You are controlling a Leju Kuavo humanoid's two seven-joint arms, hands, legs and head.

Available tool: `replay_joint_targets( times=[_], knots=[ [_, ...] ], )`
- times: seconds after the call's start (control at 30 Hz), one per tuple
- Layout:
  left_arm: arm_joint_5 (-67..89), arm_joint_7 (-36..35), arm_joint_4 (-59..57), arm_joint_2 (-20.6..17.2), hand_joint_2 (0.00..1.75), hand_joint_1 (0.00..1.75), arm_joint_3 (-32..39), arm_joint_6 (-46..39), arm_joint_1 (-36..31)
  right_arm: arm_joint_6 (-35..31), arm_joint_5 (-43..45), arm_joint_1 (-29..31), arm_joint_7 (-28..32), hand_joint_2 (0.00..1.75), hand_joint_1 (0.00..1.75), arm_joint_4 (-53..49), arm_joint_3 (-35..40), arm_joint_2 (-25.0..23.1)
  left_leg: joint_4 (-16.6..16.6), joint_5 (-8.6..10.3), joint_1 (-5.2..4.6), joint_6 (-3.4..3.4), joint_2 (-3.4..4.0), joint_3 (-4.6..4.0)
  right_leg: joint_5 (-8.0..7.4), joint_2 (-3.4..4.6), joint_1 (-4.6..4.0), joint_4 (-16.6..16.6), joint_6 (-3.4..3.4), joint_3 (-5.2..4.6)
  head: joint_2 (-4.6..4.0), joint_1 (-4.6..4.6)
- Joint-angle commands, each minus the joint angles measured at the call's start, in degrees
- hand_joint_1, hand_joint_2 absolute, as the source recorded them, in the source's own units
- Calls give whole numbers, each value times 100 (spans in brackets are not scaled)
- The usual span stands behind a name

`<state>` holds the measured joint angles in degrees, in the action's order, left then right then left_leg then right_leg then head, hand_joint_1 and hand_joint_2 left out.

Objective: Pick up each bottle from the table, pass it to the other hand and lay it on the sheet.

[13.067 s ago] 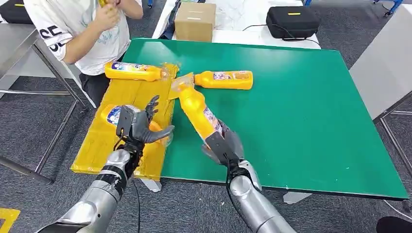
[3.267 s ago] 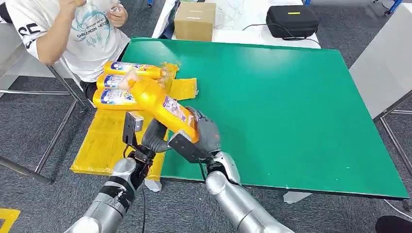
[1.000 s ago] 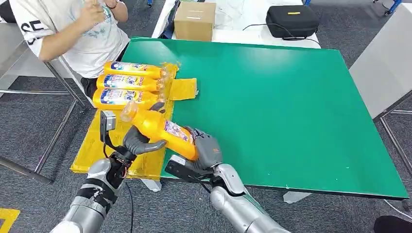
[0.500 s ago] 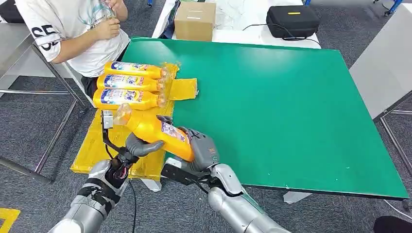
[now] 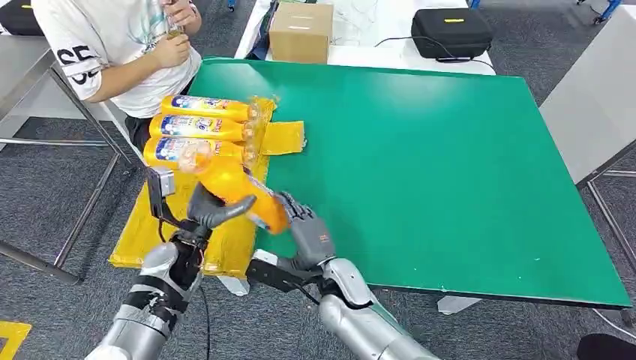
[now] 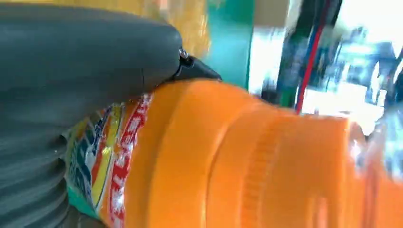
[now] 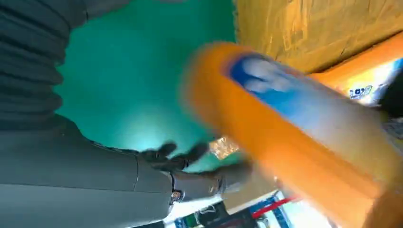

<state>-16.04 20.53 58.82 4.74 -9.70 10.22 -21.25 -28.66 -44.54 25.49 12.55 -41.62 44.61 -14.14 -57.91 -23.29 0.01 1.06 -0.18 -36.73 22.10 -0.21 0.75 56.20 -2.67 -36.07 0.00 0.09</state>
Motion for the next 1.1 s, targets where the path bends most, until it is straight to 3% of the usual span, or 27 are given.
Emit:
replay_joint_targets(
  times=[0.03, 0.37, 0.53, 0.7, 0.97, 1.1],
  knots=[
    [1096, 296, -36, -151, 175, 175, 53, -748, -419, -134, 658, -239, 254, 175, 0, -762, -709, 157, -4, -11, 6, -7, -15, 22, 16, -15, -7, 5, 10, 26, 0, 4],
    [2749, 602, -446, -603, 175, 175, 276, -1379, -869, 139, 1355, -492, 617, 175, 0, -1433, -1289, 171, -3, -13, 8, -10, -5, 28, 15, -4, -8, 5, 13, 30, 0, 2],
    [4044, 691, -814, -1041, 175, 175, 54, -1545, -1109, 267, 1472, -554, 689, 175, 0, -1587, -1394, 186, 3, -3, 5, -5, -2, 13, 4, -2, -5, -2, 7, 14, 0, 4],
    [4197, 756, -888, -1058, 175, 175, 64, -1524, -1140, 307, 1472, -559, 690, 175, 0, -1602, -1397, 192, 1, -9, 10, -8, -4, 26, 12, -4, -8, 0, 9, 28, 0, 2],
    [5781, 900, -1571, -2161, 175, 175, -892, -1165, -1627, 594, 1592, -597, 754, 175, 0, -1748, -1463, 235, -2, -10, 12, -11, 7, 25, 10, 6, -11, 5, 12, 23, 0, 4],
    [5830, 968, -1621, -2322, 175, 175, -990, -1015, -1697, 615, 1606, -564, 767, 175, 0, -1717, -1467, 224, -2, -7, 15, -9, 8, 19, 9, 9, -13, 4, 11, 15, 0, 4]
  ],
)
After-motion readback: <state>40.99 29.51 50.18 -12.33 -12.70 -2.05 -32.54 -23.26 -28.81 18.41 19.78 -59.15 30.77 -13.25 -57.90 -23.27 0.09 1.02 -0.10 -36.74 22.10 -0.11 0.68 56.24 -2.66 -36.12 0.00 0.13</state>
